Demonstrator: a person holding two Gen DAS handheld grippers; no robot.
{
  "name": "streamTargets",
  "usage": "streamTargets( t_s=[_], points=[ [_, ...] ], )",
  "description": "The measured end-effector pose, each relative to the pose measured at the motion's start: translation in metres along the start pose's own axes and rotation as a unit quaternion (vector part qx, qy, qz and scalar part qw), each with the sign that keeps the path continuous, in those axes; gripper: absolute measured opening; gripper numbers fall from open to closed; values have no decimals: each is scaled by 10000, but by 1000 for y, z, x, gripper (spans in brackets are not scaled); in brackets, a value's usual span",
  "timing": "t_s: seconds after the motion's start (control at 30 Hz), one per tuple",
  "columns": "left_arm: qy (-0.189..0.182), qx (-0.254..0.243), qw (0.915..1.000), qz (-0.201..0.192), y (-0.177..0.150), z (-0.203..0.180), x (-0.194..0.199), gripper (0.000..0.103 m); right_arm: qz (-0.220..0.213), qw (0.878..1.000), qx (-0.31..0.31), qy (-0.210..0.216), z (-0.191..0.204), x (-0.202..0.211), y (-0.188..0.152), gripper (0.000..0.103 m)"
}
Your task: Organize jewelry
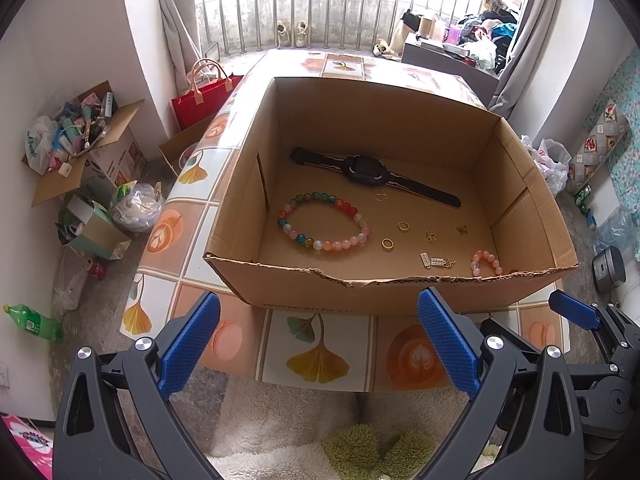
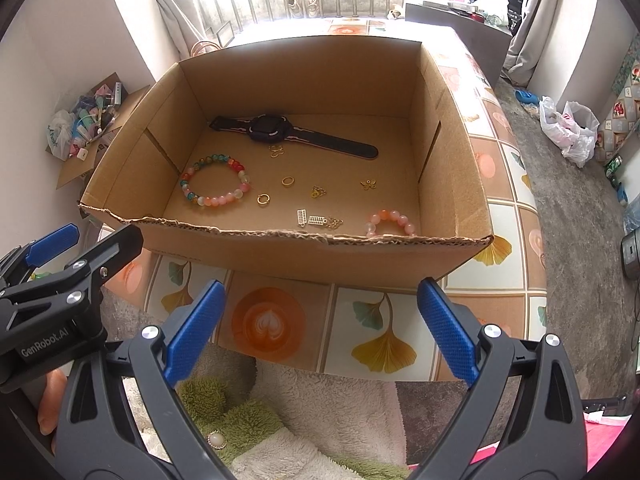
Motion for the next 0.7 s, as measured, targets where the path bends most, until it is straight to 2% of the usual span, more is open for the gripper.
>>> streamTargets(
  t_s=[0.7],
  points=[
    [0,13,10000,5,0,0,0,96,16,10000,0,22,-2,-1,0,93]
  ],
)
Point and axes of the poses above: each gripper's, at about its wrist camera, not at the fingertips, and x roughly against the way its jaws point, z to its left, y to its top, the point moved 8 cm from there along -x, roughly the way its jaws point
